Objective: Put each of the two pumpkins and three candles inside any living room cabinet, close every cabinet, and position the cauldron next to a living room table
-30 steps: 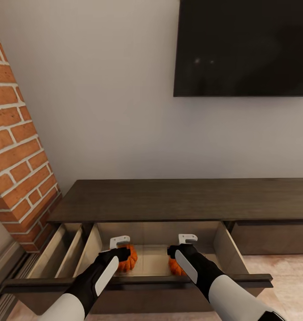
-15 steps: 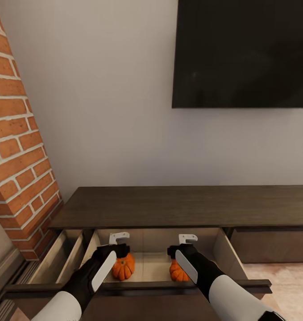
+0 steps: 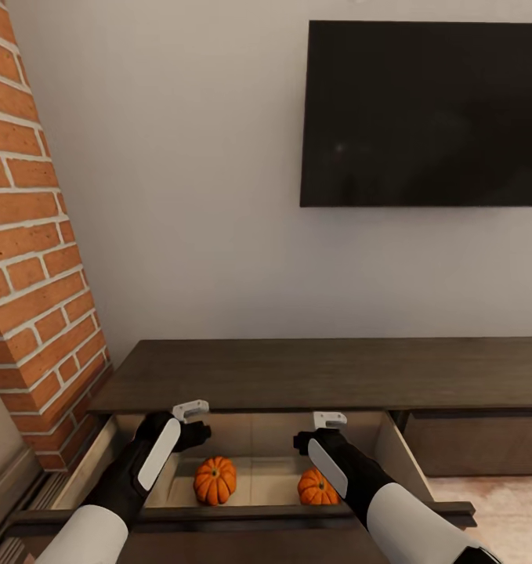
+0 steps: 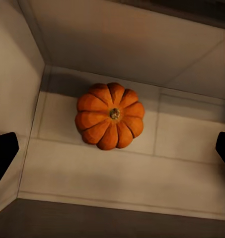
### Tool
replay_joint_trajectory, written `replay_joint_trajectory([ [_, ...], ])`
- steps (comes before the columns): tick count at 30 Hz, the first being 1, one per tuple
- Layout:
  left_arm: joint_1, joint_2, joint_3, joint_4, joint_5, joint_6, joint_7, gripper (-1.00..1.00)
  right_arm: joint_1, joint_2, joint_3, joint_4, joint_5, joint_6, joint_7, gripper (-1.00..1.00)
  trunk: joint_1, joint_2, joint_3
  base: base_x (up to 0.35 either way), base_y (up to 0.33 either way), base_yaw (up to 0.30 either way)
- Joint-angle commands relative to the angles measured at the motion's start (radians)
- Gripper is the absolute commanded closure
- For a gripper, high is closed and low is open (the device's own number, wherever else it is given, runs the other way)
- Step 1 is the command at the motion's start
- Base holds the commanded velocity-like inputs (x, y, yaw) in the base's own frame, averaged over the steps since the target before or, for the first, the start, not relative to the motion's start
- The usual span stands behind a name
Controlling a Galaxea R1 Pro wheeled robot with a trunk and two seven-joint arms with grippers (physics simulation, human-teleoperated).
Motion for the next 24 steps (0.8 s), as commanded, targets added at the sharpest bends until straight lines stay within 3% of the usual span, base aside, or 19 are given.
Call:
replay_joint_trajectory([
  [1,-0.001,0.000,-0.001,-0.002,0.012,0.003,0.010,-1.00,-0.001,-0.001,0.006,-0.001,-0.010,0.003,-0.008,-1.00,-0.004,0.007,0.002,0.000,0.000,0.000],
  [24,-0.001,-0.002,0.001,-0.006,0.019,0.006,0.010,-1.00,-0.001,-0.001,0.005,-0.004,-0.025,0.033,-0.004,-1.00,-0.092,0.168,0.074,-0.072,0.000,0.000],
])
